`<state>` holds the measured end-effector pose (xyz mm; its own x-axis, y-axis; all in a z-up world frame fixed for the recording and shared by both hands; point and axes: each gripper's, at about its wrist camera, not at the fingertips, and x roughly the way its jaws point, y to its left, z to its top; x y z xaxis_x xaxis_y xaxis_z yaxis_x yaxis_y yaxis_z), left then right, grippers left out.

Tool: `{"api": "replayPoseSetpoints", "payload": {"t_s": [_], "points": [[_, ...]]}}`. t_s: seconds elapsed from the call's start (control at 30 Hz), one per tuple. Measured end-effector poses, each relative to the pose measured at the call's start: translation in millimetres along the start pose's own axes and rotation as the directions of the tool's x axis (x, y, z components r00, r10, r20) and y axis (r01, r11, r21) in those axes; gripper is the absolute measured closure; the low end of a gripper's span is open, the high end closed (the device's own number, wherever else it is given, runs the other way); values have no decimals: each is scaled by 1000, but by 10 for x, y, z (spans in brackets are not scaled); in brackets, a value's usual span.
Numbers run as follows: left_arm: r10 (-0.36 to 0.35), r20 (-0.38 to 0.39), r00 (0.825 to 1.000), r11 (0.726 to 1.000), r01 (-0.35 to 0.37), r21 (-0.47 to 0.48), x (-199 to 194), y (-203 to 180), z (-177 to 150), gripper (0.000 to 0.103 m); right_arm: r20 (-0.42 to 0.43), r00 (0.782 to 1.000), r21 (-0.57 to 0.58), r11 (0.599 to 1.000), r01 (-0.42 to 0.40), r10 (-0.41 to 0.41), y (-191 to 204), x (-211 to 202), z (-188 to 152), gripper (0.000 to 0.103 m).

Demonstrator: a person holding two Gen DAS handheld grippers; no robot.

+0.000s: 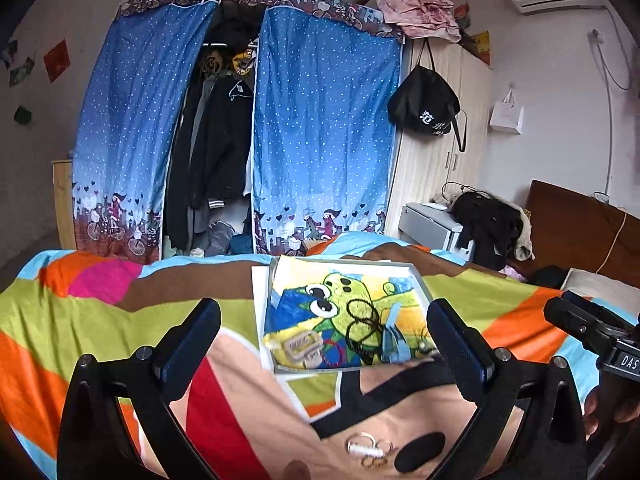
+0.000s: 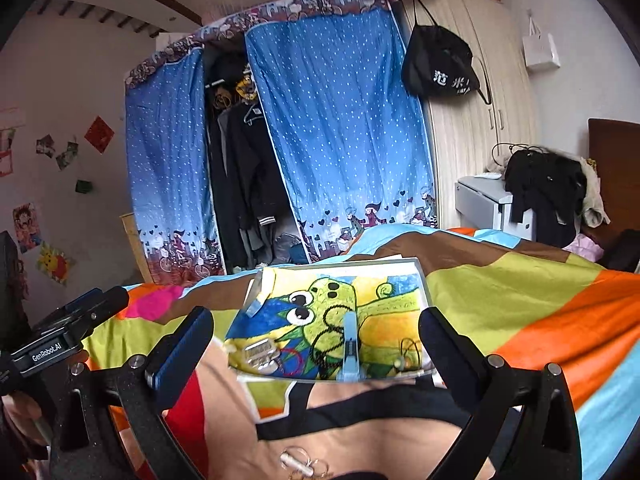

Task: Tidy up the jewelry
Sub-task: 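Withdraw both tools from the tray back over the remaining keychain, then lower both tools toward the white keychain and gold chain on the bed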

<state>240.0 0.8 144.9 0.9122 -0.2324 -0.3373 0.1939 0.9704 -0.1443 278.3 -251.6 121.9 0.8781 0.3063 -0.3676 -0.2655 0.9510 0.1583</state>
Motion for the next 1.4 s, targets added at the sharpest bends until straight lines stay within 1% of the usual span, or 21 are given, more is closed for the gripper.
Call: {"api": "replayPoseSetpoints", "payload": {"t_s": [0.17,0.33,0.47,0.53,0.63,0.73,0.83,0.87,1.0,1.03,1.1,1.13,1.17,1.23,1.27,1.3,1.33,1.4], "points": [[12,-4,1000,1000,-12,15,-256,-54,-220,2,10,1000,-24,1000,18,-18,123,-291,-231,0],[28,-33,999,999,-26,32,-355,-54,-478,2,-9,1000,-22,1000,21,-21,165,-453,-494,0],[34,-88,996,998,-29,59,-343,-39,-722,2,-31,999,-35,999,35,-36,199,-514,-708,0],[31,-120,992,998,-23,66,-302,-34,-838,2,-57,997,-34,999,41,-43,184,-505,-826,0],[35,-176,984,996,-20,84,-208,-23,-1020,2,-104,993,-26,999,45,-48,157,-468,-1015,0],[37,-242,970,995,-14,97,-76,-18,-1189,2,-161,985,-19,998,53,-56,110,-403,-1204,0],[38,-319,947,995,-5,102,102,-10,-1359,2,-231,971,-13,998,67,-68,44,-308,-1373,0],[38,-357,933,995,-2,100,189,-10,-1420,2,-263,962,-14,997,75,-76,27,-262,-1425,0],[40,-457,889,995,4,96,454,11,-1619,2,-376,922,-6,995,99,-94,-66,-79,-1606,0],[41,-475,879,996,5,94,513,15,-1662,2,-411,907,3,995,103,-92,-96,-13,-1645,0],[40,-518,854,996,8,90,649,29,-1759,2,-444,892,16,994,106,-88,-131,55,-1698,0],[37,-533,845,996,10,86,688,45,-1779,2,-465,881,24,994,106,-83,-146,99,-1725,0],[32,-555,831,997,14,78,759,62,-1826,2,-488,870,32,994,105,-76,-164,148,-1757,0],[30,-586,810,997,14,70,858,97,-1889,2,-521,850,37,994,107,-72,-184,230,-1807,0],[25,-597,802,998,17,66,899,115,-1912,2,-546,835,37,994,106,-69,-197,286,-1849,0],[21,-604,797,998,21,63,934,129,-1926,2,-557,828,38,994,106,-67,-199,316,-1868,0],[19,-609,793,998,23,60,967,138,-1938,2,-575,816,41,993,108,-65,-216,368,-1907,0],[6,-617,787,998,33,52,1054,172,-1954,2,-594,802,46,993,110,-61,-242,439,-1933,0]]}}
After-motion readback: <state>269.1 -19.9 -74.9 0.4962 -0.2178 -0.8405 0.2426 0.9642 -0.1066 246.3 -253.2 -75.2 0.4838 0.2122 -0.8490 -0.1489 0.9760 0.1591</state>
